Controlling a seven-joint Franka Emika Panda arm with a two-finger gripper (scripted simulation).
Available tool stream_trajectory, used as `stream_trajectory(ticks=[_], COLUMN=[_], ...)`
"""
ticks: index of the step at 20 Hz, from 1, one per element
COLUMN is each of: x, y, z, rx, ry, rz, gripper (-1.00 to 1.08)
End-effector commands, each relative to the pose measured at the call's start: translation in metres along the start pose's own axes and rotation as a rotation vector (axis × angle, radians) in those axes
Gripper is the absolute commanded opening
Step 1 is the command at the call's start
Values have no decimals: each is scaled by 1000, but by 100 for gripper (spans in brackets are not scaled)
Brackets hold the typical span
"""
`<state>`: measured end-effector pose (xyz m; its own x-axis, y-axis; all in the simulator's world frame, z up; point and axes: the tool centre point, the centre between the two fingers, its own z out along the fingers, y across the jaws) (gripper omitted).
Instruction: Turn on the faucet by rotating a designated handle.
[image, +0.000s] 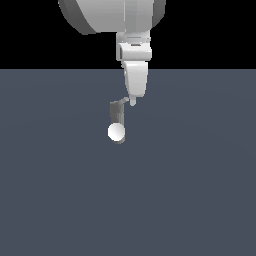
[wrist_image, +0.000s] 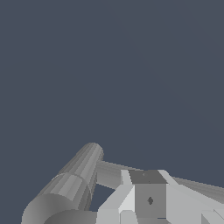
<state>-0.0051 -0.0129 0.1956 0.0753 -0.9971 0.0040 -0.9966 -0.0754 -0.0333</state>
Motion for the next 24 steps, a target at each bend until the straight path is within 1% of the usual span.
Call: stream_trajectory(ticks=[1,10,11,12,24], x=[-21,-76,-76,-44,-102], y=[4,16,16,7,-18], z=[5,13,13,1,10], rx=[-11,-33,-33,-3,-23], ry=[-3,-4,-4,-1,-3], rz=[-14,-20,-20,26,-5], gripper=[-100,-100,-100,-100,-100])
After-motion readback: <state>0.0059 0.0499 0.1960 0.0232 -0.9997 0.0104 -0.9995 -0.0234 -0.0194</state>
